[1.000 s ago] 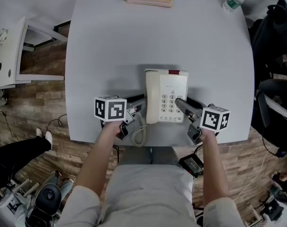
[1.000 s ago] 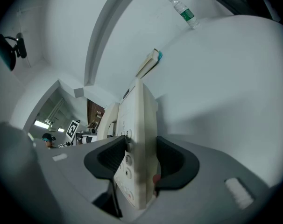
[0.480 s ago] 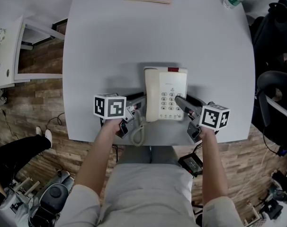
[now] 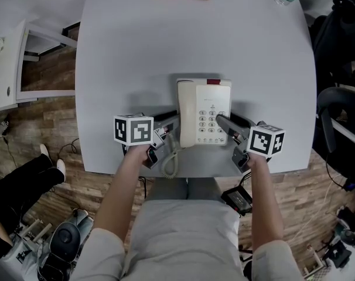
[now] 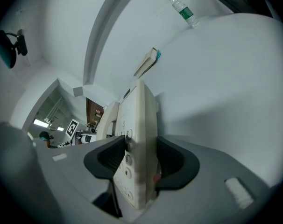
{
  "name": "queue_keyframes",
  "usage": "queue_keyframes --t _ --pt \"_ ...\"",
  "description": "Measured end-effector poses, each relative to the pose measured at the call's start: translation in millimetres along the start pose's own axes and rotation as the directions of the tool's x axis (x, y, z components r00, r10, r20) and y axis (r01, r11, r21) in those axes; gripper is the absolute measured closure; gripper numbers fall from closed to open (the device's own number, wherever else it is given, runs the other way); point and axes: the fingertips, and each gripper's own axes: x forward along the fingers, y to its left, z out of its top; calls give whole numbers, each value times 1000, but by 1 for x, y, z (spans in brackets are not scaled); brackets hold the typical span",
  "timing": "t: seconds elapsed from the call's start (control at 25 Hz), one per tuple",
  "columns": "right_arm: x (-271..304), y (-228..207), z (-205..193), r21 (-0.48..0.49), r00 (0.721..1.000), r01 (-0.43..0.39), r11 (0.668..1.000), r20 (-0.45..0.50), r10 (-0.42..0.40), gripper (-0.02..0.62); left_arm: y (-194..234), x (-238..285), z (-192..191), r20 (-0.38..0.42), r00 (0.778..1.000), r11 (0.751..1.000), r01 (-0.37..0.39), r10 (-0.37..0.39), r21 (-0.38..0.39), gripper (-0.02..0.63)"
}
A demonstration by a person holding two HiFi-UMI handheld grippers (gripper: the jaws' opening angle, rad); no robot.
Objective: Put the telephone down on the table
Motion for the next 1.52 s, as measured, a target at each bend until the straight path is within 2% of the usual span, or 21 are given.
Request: queue_keyframes --t 0.4,0.64,1.24,1.36,1.52 --pt "1 0 0 -9 1000 6 1000 -9 -6 376 0 -3 4 14 1000 999 -19 18 31 468" --pt "1 -1 0 -40 999 43 998 -28 -44 383 -2 -4 6 19 999 998 -31 30 53 469" --pt "0 -2 0 -39 999 43 998 -4 -44 379 -2 -3 4 8 1000 999 -15 15 42 468" --pt "0 -3 1 -52 999 46 998 -6 -46 380 0 -7 11 32 999 997 -30 28 67 479" --pt "-1 -3 0 -56 999 41 998 -7 -41 388 5 -12 7 21 999 999 -27 26 37 471"
